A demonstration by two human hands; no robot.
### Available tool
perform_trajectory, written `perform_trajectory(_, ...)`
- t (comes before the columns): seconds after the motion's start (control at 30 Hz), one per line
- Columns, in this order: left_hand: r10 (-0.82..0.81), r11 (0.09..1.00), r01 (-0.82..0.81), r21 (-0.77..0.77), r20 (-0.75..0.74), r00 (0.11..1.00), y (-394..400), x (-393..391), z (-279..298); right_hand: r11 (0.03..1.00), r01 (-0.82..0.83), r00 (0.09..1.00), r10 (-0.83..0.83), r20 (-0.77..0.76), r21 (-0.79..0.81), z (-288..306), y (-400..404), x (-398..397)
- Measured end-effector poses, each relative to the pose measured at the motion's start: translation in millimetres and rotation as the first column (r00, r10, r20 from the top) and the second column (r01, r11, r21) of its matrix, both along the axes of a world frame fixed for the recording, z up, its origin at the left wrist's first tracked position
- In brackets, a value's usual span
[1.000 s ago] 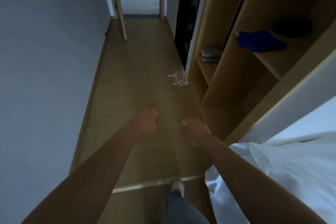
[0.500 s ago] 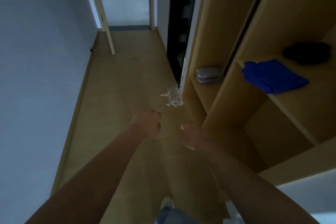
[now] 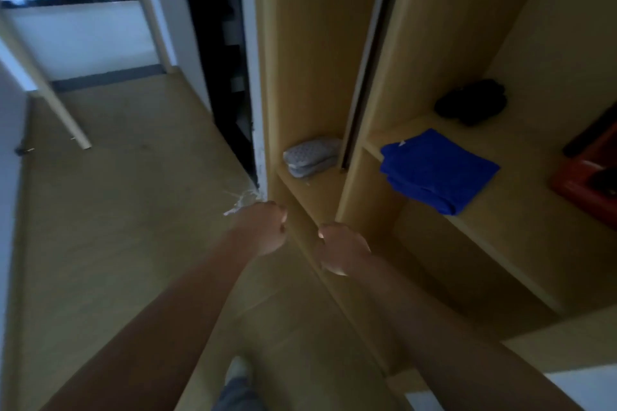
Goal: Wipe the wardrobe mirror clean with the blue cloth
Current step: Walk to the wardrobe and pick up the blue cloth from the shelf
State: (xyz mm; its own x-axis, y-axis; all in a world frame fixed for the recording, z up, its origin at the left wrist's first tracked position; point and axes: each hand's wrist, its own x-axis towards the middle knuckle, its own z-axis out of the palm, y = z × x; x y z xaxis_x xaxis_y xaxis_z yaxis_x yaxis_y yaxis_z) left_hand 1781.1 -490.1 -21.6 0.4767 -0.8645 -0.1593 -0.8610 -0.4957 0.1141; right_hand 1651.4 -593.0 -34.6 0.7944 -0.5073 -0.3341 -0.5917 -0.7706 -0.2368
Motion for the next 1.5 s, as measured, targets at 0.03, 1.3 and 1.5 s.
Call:
perform_trajectory(0.03,-0.051,0.999,0.051,0.010,0.006,0.999,-15.0,9.4,-0.9,0.999,0.040,0.999,-0.040,0.001,0.003,-0.5,-7.6,4.6)
perform_trajectory(1.3,-0.766,0.642,0.762,-0.083,-0.116,0.632,-231.3,3.3,25.1,0.099,0.923,-0.017,-0.955,0.296,0.371,52.2,-143.2,-50.0)
perform_trajectory(1.5,-0.749,0.662,0.742,-0.108,-0.111,0.653,-240.8,-1.1,27.2,-0.149,0.684,-0.290,-0.954,0.079,0.714,44.8,-164.9,-53.4)
